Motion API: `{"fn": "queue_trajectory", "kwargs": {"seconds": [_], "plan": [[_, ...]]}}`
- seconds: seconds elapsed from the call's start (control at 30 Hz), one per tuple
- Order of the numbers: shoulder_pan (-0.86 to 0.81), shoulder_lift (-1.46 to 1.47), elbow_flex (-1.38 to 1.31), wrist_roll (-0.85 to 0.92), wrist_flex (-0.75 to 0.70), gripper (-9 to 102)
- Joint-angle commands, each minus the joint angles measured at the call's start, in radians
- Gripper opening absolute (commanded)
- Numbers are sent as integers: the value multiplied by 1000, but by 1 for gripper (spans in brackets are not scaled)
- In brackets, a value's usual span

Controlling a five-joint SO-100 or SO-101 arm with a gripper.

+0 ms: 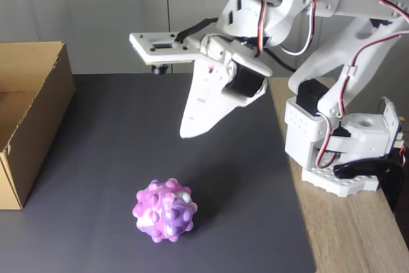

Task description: Grasp a ball and put it in the box.

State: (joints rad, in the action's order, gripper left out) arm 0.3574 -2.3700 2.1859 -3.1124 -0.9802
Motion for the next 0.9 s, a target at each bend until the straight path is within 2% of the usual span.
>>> {"fn": "queue_trajectory", "kwargs": {"seconds": [0.0,0.1,0.23,0.33,0.47,0.6,0.87], "plan": [[46,51,-63,6,63,0],[60,106,-63,5,104,1],[3,163,-51,-9,153,12],[-61,186,-49,-43,166,17],[-156,230,-49,-74,195,34],[-193,258,-37,-123,227,44],[-189,311,12,-123,295,49]]}}
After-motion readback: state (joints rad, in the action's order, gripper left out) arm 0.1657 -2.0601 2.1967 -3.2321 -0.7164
